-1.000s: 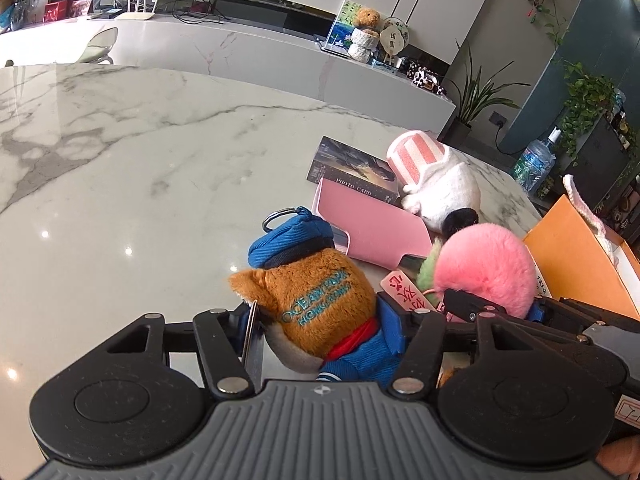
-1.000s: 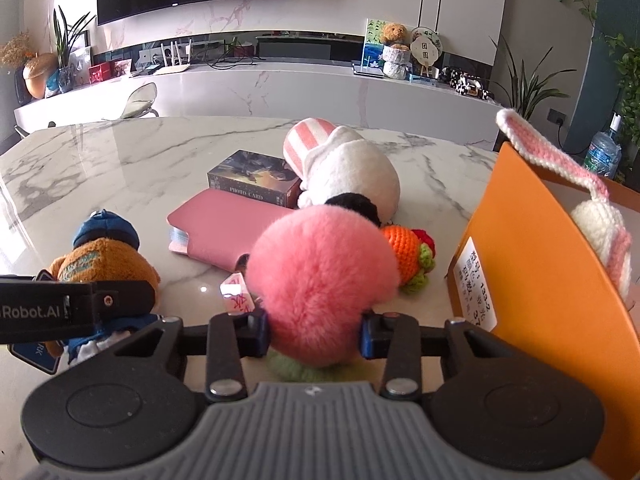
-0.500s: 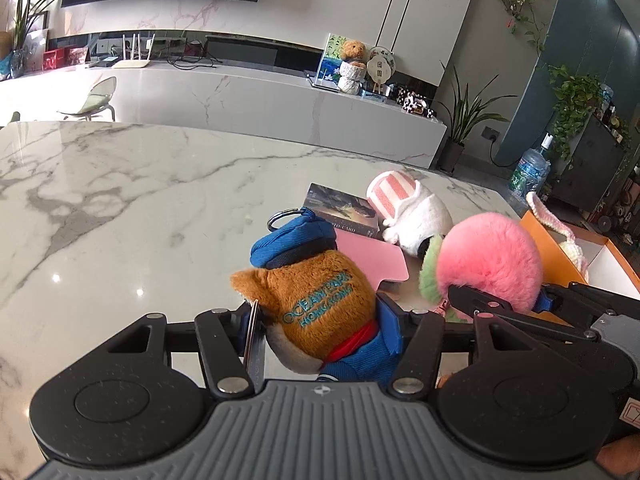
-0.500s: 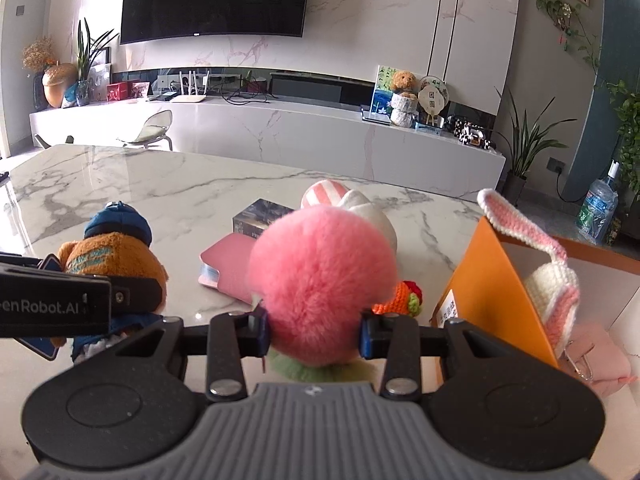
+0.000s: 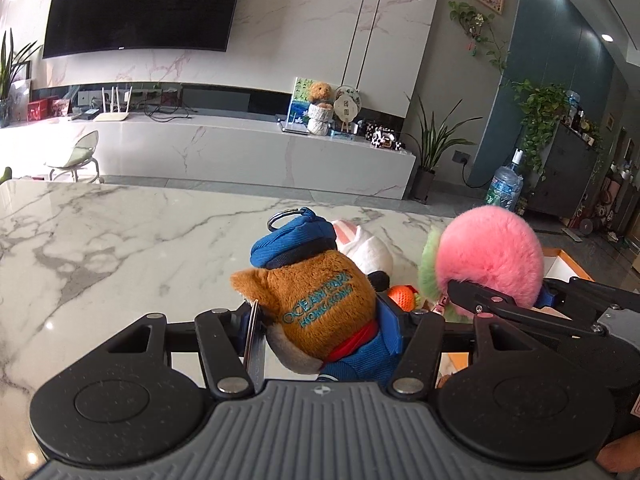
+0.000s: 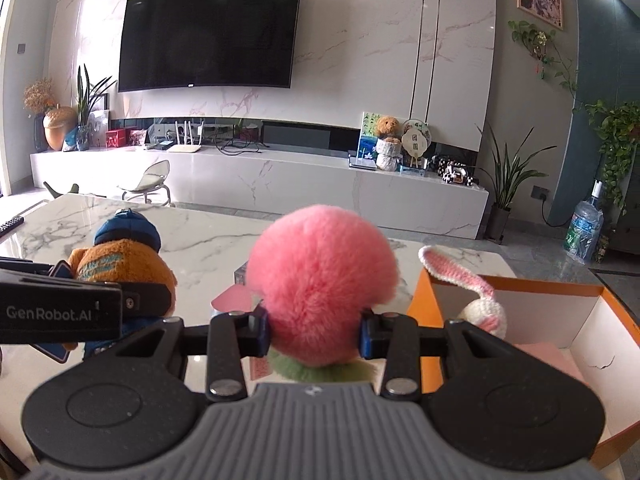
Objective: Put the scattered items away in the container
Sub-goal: 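Carry the teddy bear in the left tool while the right tool carries the pompom to the box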
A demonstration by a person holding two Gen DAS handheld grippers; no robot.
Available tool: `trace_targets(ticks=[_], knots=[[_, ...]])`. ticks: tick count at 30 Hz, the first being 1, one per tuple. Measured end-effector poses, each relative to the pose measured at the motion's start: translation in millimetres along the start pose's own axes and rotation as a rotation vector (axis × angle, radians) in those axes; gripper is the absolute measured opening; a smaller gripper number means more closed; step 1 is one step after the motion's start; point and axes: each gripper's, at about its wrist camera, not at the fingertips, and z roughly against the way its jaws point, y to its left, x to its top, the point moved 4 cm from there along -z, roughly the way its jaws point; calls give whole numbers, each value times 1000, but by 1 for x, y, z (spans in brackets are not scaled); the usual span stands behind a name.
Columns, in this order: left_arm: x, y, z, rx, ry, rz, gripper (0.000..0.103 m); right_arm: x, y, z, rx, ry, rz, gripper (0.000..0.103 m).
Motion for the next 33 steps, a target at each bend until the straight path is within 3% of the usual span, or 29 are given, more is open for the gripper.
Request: trace_targets(ticks=[9,20,33], knots=[[16,-44,21,-54,-66,-73,68,12,-33,47,-58,-75,-53,42],[34,-112,16,-152,-103,-172,68,17,-99,83,-152,-102,-136,42],[38,-187,-22,-252,-95,-269,68,2,-165,90,-227,-45,-153,42]])
